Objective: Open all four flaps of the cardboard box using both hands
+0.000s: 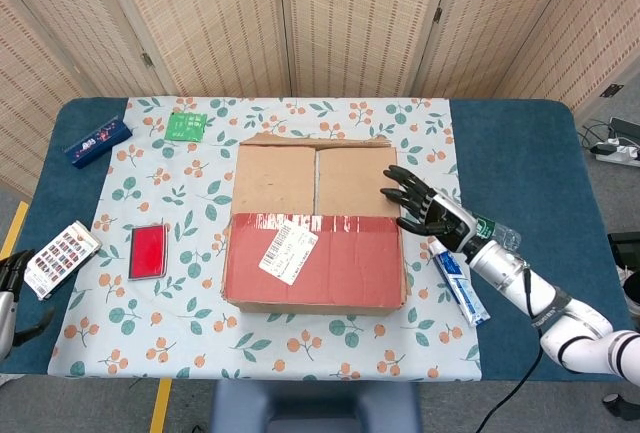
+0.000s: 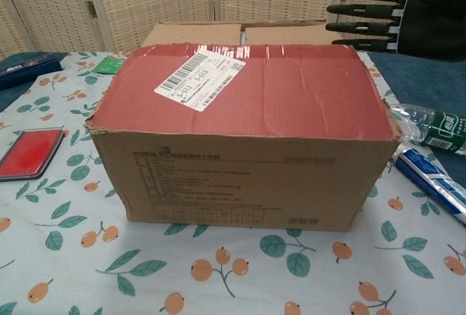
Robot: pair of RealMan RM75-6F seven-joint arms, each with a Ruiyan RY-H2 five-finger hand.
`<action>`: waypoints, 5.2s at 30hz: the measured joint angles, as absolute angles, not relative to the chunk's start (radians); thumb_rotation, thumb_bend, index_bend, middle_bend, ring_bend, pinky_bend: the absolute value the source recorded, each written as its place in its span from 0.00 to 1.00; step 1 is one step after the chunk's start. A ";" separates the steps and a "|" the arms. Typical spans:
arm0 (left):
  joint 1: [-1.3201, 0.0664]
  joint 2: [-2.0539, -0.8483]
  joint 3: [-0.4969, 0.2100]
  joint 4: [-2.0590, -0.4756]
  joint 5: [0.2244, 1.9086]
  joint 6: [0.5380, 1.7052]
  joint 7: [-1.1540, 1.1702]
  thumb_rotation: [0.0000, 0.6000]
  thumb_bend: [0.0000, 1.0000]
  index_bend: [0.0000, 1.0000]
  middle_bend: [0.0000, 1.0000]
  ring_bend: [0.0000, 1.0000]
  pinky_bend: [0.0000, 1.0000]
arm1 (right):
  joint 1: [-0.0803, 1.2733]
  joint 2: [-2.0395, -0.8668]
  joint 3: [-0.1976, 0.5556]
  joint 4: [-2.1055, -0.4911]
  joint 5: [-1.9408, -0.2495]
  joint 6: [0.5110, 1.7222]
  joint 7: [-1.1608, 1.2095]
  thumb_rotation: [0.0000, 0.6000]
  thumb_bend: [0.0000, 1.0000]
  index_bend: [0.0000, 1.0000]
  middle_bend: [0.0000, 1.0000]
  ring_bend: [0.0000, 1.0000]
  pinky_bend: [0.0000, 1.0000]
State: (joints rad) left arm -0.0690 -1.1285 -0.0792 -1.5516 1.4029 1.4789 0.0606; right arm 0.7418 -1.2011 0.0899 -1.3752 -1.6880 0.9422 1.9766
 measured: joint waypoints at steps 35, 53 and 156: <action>-0.076 -1.142 -0.083 -1.553 1.403 1.484 0.099 1.00 0.33 0.09 0.14 0.13 0.00 | 0.781 -1.238 -0.053 -1.322 -1.696 1.051 2.282 0.92 0.29 0.00 0.00 0.11 0.17; -0.088 -1.160 -0.082 -1.555 1.396 1.470 0.149 1.00 0.33 0.09 0.14 0.13 0.00 | 0.760 -1.151 -0.096 -1.410 -1.769 1.232 2.319 0.92 0.29 0.00 0.00 0.11 0.17; -0.119 -1.177 -0.072 -1.545 1.395 1.427 0.168 1.00 0.33 0.09 0.14 0.12 0.00 | 1.017 -0.917 0.127 -1.821 -1.692 0.725 0.314 0.56 0.80 0.41 0.22 0.19 0.07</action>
State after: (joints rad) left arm -0.1193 -1.1772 -0.0715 -1.5445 1.3954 1.4269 0.1675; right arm 1.0170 -0.9166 0.1275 -1.8205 -1.6918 0.7248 0.3141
